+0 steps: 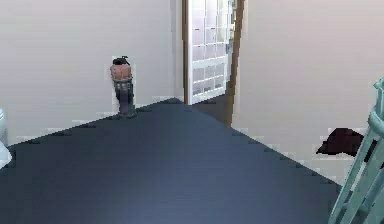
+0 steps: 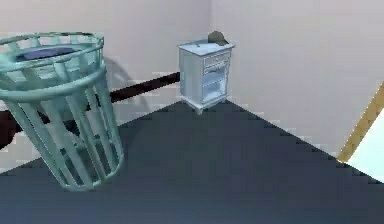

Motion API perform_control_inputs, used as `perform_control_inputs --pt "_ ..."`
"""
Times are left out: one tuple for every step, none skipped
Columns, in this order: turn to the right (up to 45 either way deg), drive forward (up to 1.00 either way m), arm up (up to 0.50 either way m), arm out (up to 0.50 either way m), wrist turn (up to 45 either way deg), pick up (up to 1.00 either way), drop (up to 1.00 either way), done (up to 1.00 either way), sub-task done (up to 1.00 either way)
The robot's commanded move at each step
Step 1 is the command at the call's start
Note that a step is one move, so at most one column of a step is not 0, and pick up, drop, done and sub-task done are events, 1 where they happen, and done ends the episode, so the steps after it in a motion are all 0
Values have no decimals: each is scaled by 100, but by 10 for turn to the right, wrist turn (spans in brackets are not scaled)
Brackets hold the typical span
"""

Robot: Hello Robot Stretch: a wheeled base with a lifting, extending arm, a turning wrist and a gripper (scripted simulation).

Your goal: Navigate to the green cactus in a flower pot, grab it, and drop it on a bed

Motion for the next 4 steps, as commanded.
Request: perform_control_inputs --pt "0 100 0 0 0 0 0 0 0" --pt "0 100 0 0 0 0 0 0 0" --pt "30 0 0 0 0 0 0 0 0" --pt "-210 0 0 0 0 0 0 0 0"
